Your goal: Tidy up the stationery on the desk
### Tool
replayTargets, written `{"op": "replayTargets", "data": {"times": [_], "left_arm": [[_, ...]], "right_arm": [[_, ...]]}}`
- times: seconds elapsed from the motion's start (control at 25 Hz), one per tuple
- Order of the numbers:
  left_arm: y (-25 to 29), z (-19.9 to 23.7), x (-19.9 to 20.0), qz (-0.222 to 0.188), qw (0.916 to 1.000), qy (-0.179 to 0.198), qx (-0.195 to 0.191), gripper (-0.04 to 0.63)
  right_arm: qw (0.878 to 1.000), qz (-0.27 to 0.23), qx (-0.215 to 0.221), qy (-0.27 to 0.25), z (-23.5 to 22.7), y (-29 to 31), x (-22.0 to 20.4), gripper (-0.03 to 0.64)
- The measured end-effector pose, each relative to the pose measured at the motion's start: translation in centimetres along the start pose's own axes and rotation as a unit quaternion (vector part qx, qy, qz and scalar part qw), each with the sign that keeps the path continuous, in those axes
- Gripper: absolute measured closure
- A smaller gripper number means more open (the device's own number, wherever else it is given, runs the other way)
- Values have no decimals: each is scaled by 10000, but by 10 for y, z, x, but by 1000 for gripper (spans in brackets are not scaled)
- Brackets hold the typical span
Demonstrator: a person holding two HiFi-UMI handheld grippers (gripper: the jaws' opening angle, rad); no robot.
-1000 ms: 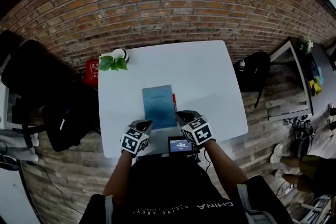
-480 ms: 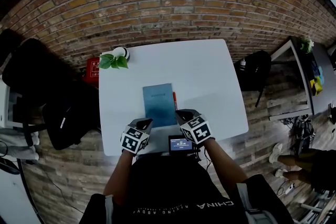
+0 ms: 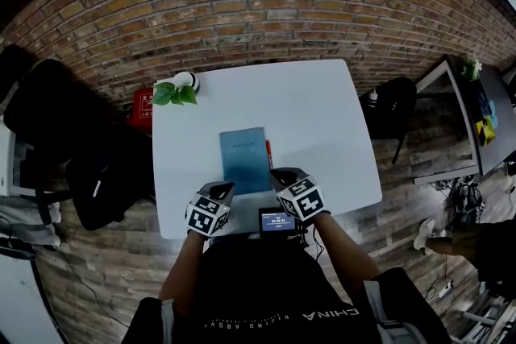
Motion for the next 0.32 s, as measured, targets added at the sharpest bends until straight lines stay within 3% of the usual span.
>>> {"op": "replayTargets", "data": {"times": [0.32], "left_arm": [[-1, 0, -3, 23, 10000, 50, 16, 584]], "right_arm": [[10000, -31, -35, -54, 0, 0, -1, 609]]}}
Point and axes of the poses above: the fingertips, and each gripper's own axes: y forward along the fingers, z to its left, x out of its top, the point moved 9 cm from there along -y, backward along the fingers, and after that the axes turned 1 degree about x, right-handed, at the moved point
